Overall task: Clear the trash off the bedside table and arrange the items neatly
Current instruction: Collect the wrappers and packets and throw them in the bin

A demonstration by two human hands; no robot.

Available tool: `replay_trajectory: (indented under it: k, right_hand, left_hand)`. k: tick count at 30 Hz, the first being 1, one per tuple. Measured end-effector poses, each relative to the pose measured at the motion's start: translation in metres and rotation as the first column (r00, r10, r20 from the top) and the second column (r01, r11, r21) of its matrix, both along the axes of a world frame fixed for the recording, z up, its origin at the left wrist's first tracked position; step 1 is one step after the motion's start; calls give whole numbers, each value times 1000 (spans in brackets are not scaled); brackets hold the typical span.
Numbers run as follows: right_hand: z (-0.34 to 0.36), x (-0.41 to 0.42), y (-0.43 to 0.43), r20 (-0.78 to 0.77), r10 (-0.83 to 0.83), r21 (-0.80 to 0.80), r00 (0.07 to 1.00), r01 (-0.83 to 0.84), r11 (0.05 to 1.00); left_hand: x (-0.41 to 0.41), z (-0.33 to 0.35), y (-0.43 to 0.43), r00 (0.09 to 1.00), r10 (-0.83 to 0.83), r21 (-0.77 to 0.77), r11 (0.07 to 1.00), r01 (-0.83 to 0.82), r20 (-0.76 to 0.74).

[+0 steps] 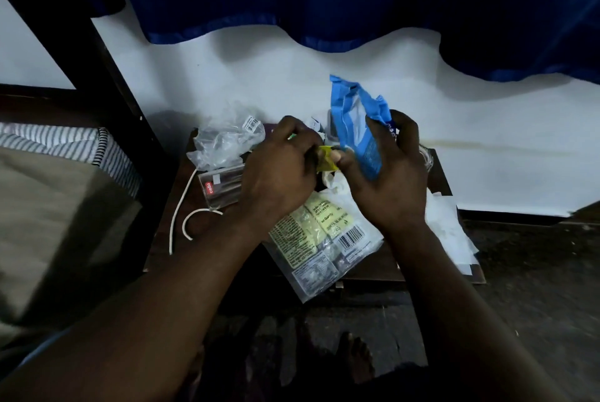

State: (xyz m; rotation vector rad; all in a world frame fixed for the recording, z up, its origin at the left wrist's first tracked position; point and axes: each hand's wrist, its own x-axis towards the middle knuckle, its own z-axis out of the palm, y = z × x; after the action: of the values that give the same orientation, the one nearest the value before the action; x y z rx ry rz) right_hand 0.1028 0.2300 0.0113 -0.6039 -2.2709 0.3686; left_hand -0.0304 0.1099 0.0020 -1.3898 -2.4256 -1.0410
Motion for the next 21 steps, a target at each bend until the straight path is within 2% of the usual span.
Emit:
replay_trajectory:
  k: [2, 5, 7, 8, 10, 12, 13, 15, 18, 21]
  right_hand:
    - [-1, -1, -1, 41, 54, -53, 998, -52, 997]
    - [-4, -6, -3, 40, 47, -110, 998, -43, 993]
    - [-5, -9, -3, -50, 24, -118, 998, -29, 993]
    - [-6, -10, -2, -102, 4, -116, 995, -16, 993]
    - [-8, -9, 0, -174, -81, -144, 981, 56, 988]
    - [-12, -8, 4, -177, -171, -237, 969, 127, 963]
    - [-14, -6, 6, -166, -197, -277, 966, 146, 950]
    - [-14, -5, 11, -208, -208, -312, 956, 137, 940]
    - [-16, -3, 10, -318, -170, -258, 933, 87, 962]
    - [-33, 6, 7, -326, -153, -212, 933, 86, 974]
  left_hand:
    - [-1, 3, 4, 970, -67, 145, 989, 33, 236]
    - [1, 9, 10, 773, -232, 329, 944, 31, 590]
    - [2, 10, 11, 661, -312, 392, 919, 29, 683]
    - [1, 8, 11, 666, -301, 390, 920, 15, 683]
    - [-3, 2, 10, 818, -141, 261, 965, -12, 557]
    - [-8, -8, 5, 948, 22, -43, 999, -9, 317]
    - [-9, -14, 1, 972, 33, -220, 975, 20, 234]
    - [-8, -27, -4, 987, -43, -490, 864, 114, 153]
    - [-1, -41, -7, 984, -173, -623, 765, 164, 47]
    - [7, -45, -5, 978, -191, -617, 781, 101, -82]
